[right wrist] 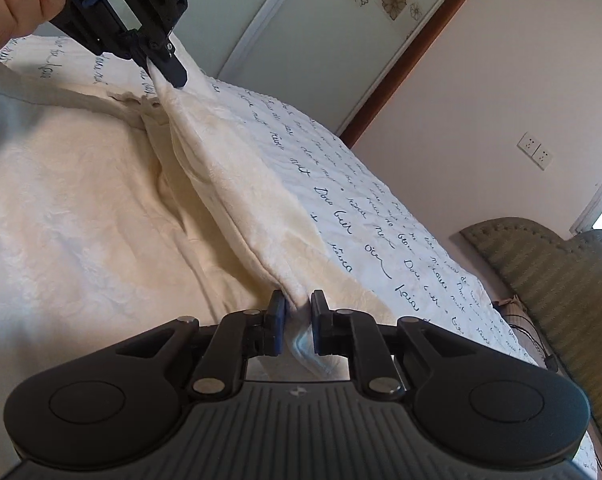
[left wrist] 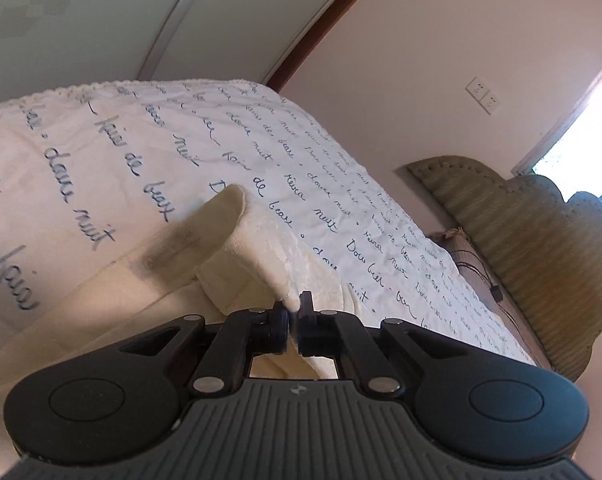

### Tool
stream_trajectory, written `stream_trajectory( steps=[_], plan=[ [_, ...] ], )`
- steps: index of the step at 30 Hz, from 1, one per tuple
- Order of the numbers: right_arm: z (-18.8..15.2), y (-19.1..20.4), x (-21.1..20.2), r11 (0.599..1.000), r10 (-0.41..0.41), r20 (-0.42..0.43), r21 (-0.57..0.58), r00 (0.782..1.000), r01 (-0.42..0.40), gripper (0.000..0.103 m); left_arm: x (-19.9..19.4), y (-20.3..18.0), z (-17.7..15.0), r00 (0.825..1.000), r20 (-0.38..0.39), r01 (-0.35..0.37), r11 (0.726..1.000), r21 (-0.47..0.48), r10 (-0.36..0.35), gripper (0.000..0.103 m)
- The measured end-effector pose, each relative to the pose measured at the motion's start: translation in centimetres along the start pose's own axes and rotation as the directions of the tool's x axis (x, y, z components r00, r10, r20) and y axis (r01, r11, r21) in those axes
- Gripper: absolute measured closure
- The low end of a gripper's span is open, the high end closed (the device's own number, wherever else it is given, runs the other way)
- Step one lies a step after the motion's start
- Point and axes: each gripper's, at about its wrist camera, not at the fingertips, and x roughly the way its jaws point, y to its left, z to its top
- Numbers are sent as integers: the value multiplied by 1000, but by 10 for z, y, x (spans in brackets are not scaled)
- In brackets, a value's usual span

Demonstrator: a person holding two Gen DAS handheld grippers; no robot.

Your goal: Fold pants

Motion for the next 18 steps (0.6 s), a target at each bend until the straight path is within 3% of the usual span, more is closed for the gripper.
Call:
stream_trajectory(
  steps=[4, 12, 18],
  plan=[
    [2, 13, -34, 999, 37, 27, -20, 999, -37, 91, -25, 14, -6, 1000, -8, 20, 998, 53, -20, 99],
    [3, 41, -101, 980, 200, 62, 14, 978, -201, 91, -82, 47, -27, 999, -8, 52, 988, 143, -51, 99],
    [3, 64, -130, 956, 290, 55, 13, 955, -292, 92, -98, 69, -38, 995, -94, 46, 982, 182, -29, 99]
  ],
)
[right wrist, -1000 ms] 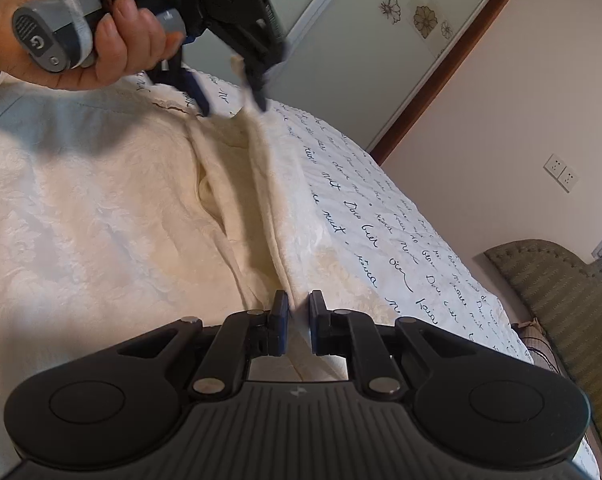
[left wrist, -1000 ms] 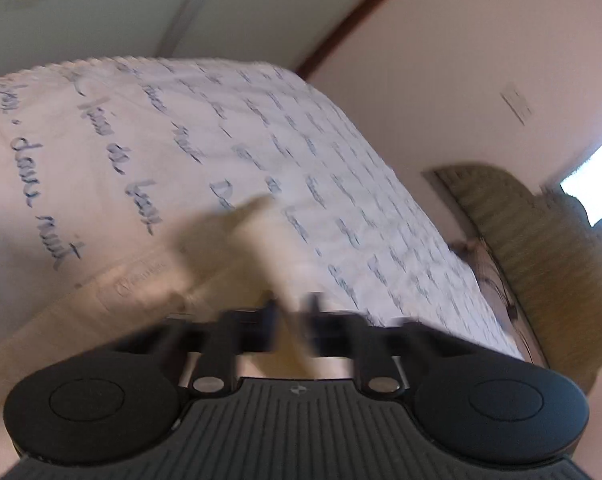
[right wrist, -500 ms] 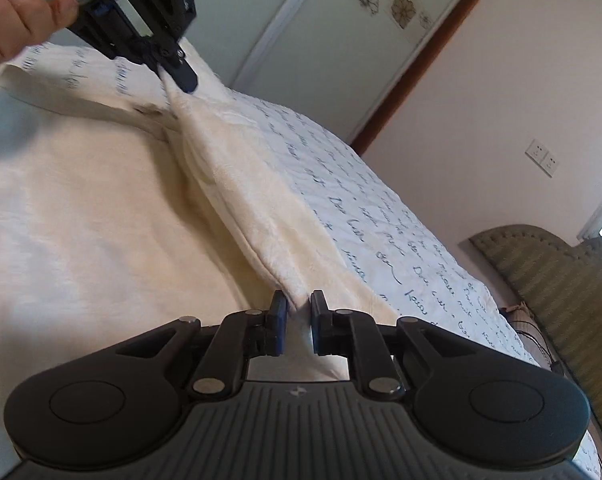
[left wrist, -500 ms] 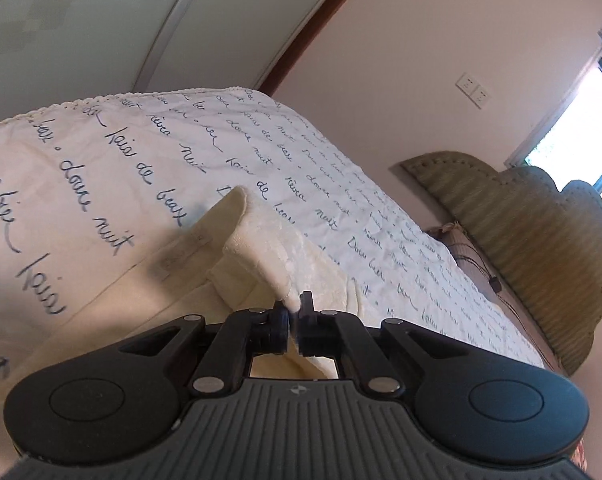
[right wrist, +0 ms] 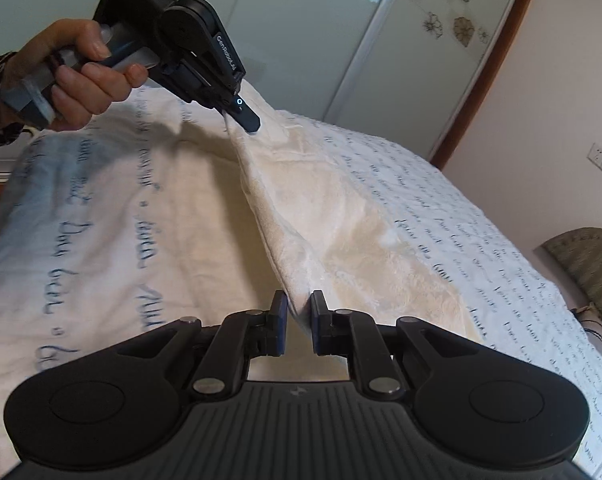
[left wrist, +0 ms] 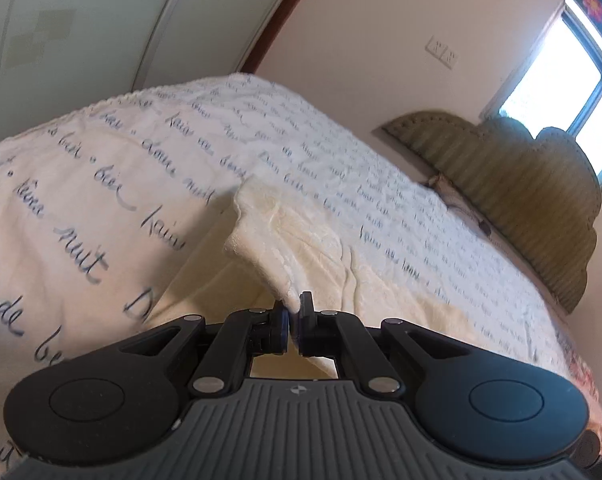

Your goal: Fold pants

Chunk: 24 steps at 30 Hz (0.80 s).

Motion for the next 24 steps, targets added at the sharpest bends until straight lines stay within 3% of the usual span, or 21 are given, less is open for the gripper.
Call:
stream_trajectory(
  steps=[3, 9, 13, 17, 19, 21, 24],
  plan=[
    [-5, 7, 2, 1000, 23, -31, -2, 999, -23, 92, 6, 6, -13, 998, -43, -53, 998, 22, 54, 98],
    [-8, 18, 6, 999, 34, -66, 3, 997, -34, 92, 13, 4, -29, 990, -41, -129, 986, 109, 134, 92],
    [-15, 23, 12, 998, 20, -72, 66, 997, -16, 82, 3, -10, -31, 982, -24, -179, 968, 176, 186, 72],
    [-20, 10, -18, 983, 38, -9, 180, 999, -36, 79, -18, -24, -30, 970, 19, -242, 943, 230, 244, 65],
    [-28, -10, -45, 955, 11, 41, 295, 999, -23, 79, -27, -35, -31, 957, 83, -291, 918, 270, 279, 60],
    [-46, -32, -64, 915, -92, 27, 396, 995, 73, 79, -35, -53, -33, 947, 147, -319, 893, 317, 286, 57],
    [-90, -68, -84, 781, -236, -101, 572, 966, 251, 79, -34, -92, -38, 962, 184, -259, 881, 397, 200, 50]
  ],
)
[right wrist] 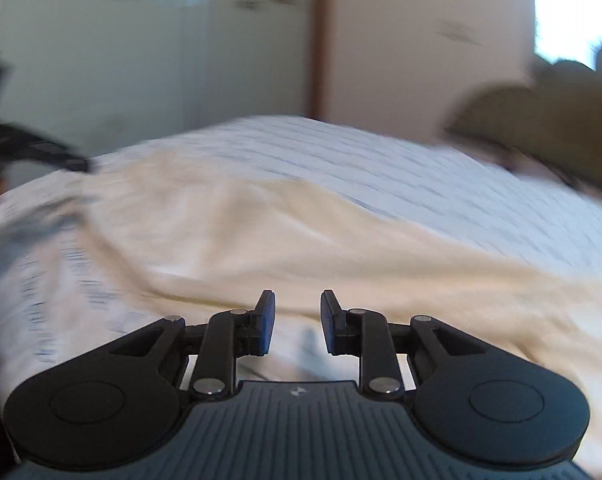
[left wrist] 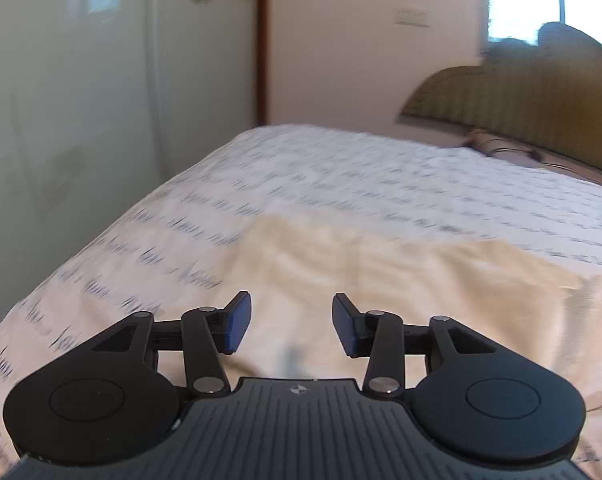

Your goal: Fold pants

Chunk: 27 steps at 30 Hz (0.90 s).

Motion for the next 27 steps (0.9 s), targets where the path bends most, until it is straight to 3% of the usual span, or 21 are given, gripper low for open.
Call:
stream_trajectory(
  steps=[2, 4, 7, 9, 11, 13, 17, 19, 23, 27],
  plan=[
    [-18, -32, 0, 990, -77, -79, 114, 994, 86, 78, 3, -30, 6, 995, 12, 98, 993, 61, -99, 44],
    [-37, -49, -4, 980, -96, -126, 162, 987, 116, 74, 7, -64, 8, 979, -6, 204, 970, 132, -205, 44],
    [-46, -68, -22, 956, -61, -71, 283, 996, 78, 74, 10, -123, 4, 926, -38, 373, 892, 257, -376, 44],
    [-41, -82, -31, 941, -118, -37, 316, 992, 123, 73, 10, -160, -3, 883, -52, 454, 822, 344, -467, 43],
    [-30, -100, -36, 926, -196, -11, 328, 981, 189, 73, 11, -194, -13, 851, -69, 496, 753, 432, -521, 44],
    [-15, -132, -40, 890, -260, 23, 394, 965, 230, 73, 16, -225, -27, 834, -82, 508, 700, 503, -546, 44],
    [18, -195, -20, 809, -304, 61, 543, 951, 224, 73, 36, -262, -50, 833, -116, 501, 649, 573, -541, 45],
    [33, -222, -1, 779, -313, 46, 584, 949, 228, 73, 43, -273, -62, 839, -117, 484, 629, 608, -532, 51],
    [52, -261, 48, 729, -384, -86, 582, 919, 359, 73, 48, -283, -82, 847, -89, 431, 579, 693, -524, 59],
    [62, -268, 96, 727, -429, -206, 500, 880, 471, 73, 56, -286, -90, 848, -85, 425, 576, 698, -523, 63]
  ],
)
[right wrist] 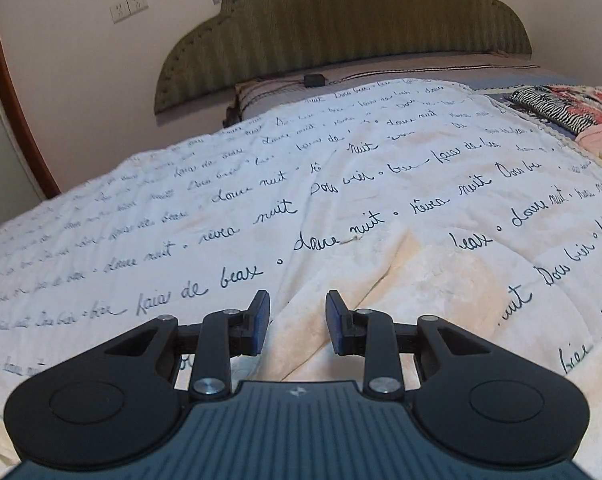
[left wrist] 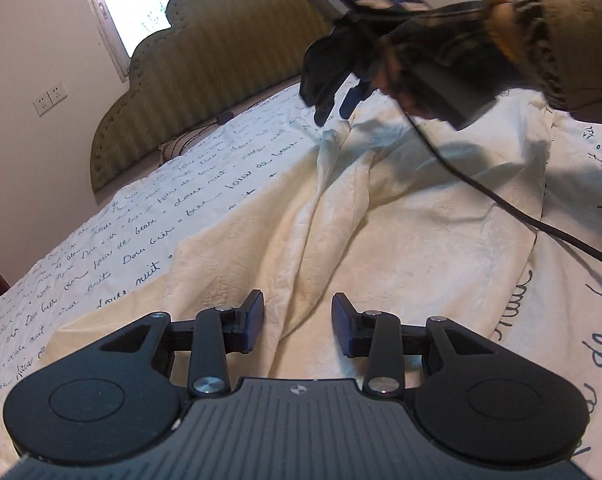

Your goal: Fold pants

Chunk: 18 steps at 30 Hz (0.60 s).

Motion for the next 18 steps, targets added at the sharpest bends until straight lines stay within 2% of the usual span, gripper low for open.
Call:
stream_trajectory(
  steps=[2, 4, 5, 7, 8, 9, 10, 12, 14, 18],
  plan=[
    [0, 11, 18, 997, -69, -33, -50, 997, 67, 68, -1, 1, -2, 1000, 12, 6, 1000, -6, -6, 64],
    [0, 20, 32, 986, -132, -54, -115, 990, 125, 50, 0, 3, -6, 1000, 23, 15, 1000, -19, -15, 65],
    [-1, 22, 36, 979, -158, -57, -142, 986, 149, 50, 0, 3, -7, 999, 29, 21, 999, -24, -20, 66],
    [-2, 22, 37, 974, -160, -53, -172, 986, 149, 51, 2, 4, -10, 999, 40, 31, 999, -32, -30, 68],
    [-2, 18, 35, 978, -145, -51, -158, 988, 136, 56, 1, 5, -11, 998, 46, 35, 999, -35, -33, 69],
    [-1, 12, 31, 985, -128, -49, -127, 991, 120, 71, 2, 6, -10, 998, 48, 38, 998, -40, -36, 70],
    [-1, 3, 27, 991, -109, -43, -85, 993, 105, 78, 2, 7, -10, 998, 48, 41, 998, -44, -38, 70],
    [-3, -12, 16, 996, -90, -15, -18, 996, 90, 87, 2, 9, -10, 998, 52, 36, 998, -54, -33, 75],
    [-7, -30, 3, 996, -51, 22, 79, 998, 49, 90, 0, 11, -11, 998, 59, 16, 997, -69, -12, 84],
    [-24, -71, -24, 962, 26, 88, 267, 996, -49, 91, 1, 18, -11, 999, 53, 17, 994, -105, -12, 86]
  ],
)
